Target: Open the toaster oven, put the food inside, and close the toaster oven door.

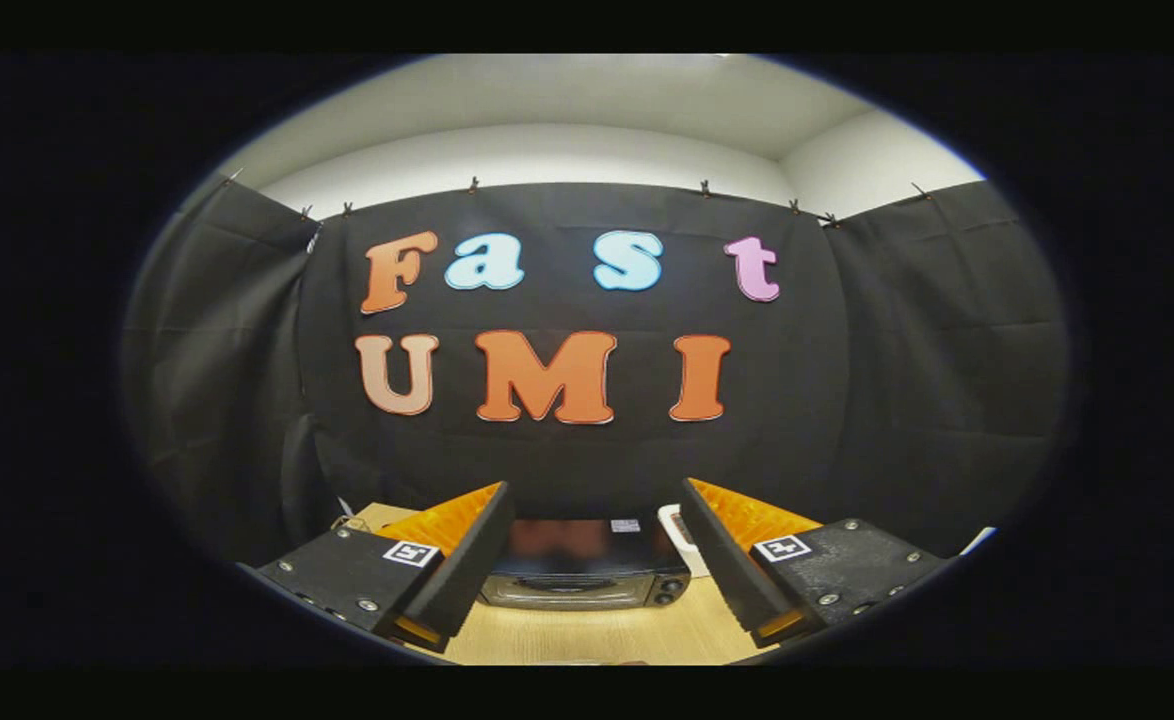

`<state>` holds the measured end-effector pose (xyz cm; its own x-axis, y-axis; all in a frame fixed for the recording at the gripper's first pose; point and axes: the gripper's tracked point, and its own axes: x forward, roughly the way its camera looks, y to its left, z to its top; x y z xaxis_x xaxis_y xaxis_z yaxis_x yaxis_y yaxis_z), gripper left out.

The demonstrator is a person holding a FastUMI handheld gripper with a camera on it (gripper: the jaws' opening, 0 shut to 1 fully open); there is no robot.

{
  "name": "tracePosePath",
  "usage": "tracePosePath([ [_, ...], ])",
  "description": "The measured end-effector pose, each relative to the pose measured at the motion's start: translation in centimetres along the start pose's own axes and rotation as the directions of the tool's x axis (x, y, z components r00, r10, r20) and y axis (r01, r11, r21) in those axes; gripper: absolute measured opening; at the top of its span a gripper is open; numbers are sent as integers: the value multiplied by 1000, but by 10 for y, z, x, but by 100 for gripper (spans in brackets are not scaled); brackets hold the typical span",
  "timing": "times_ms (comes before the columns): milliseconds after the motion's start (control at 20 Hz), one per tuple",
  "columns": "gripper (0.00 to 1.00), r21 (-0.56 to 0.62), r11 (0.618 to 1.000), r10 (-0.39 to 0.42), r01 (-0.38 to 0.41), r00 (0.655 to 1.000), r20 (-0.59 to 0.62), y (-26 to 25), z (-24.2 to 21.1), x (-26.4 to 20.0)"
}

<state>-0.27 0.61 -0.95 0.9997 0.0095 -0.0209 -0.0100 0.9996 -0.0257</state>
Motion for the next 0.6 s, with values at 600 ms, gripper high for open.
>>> tracePosePath([
  [600,99,-26,1000,7,-8,998,-56,14,-37,24],
])
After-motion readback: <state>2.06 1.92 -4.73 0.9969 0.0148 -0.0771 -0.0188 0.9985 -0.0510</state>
